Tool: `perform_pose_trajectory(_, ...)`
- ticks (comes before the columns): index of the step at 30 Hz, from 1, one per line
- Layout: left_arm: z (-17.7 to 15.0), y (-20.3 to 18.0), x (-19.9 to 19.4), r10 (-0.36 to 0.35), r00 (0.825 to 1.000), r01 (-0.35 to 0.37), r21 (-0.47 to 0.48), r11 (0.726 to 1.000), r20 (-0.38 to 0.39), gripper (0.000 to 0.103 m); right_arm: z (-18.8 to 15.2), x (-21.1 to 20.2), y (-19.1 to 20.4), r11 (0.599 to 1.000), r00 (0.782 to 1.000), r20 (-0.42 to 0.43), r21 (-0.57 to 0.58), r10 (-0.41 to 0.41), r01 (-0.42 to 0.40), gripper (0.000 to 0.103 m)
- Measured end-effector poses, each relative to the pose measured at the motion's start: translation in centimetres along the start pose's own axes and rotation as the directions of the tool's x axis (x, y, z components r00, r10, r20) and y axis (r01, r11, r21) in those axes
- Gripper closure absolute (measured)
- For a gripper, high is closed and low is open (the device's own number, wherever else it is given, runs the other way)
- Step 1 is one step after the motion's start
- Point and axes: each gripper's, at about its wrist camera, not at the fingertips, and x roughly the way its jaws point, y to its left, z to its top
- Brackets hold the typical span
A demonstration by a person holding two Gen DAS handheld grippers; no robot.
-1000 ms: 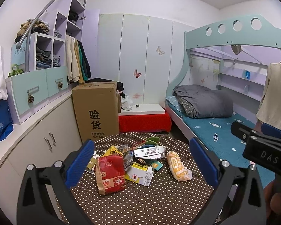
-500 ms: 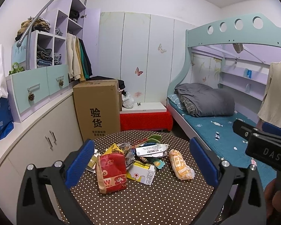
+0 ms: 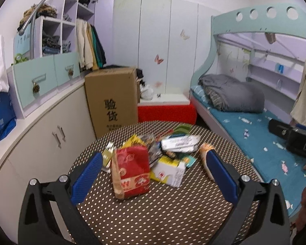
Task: Collect trash
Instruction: 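Grasp the red paper bag with the left gripper while the right grasps the orange-white wrapper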
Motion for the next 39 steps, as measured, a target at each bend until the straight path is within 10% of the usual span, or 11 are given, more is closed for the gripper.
perform_pose_trajectory(20, -4.5, 2.7, 11.3, 0.125, 0.972, -0.120, 0.039, 0.992, -0.199, 0.004, -4.5, 13.8, -0.7, 0.999, 0.954, -0.298, -0.007, 0.045, -0.049, 0.005)
perform_pose_trajectory(27, -5.1, 1.7, 15.2, 0.271, 0.932, -0.264, 0.063, 0.962, -0.240, 0.004, -4.7, 17.0, 0.4, 0.996, 0.941, -0.331, -0.045, 0.062, -0.082, 0.005)
perform_pose_trajectory(32, -5.5, 2.6, 16.7, 0.224, 0.939, -0.220, 0.045, 0.975, -0.261, 0.009, -4.9, 20.3, 0.9, 0.991, 0.924, -0.374, -0.075, 0.072, -0.108, 0.006)
perform_pose_trajectory(36, -5.9, 4.0, 15.9, 0.145, 0.953, -0.157, -0.025, 0.987, -0.266, 0.020, -5.7, 21.3, 0.7, 0.988, 0.906, -0.407, -0.045, 0.116, -0.147, 0.051)
perform_pose_trajectory(39, -6.3, 4.7, 14.9, 0.122, 0.959, -0.134, -0.028, 0.991, -0.255, 0.021, -6.2, 20.4, 0.2, 0.985, 0.907, -0.393, -0.012, 0.152, -0.171, 0.061)
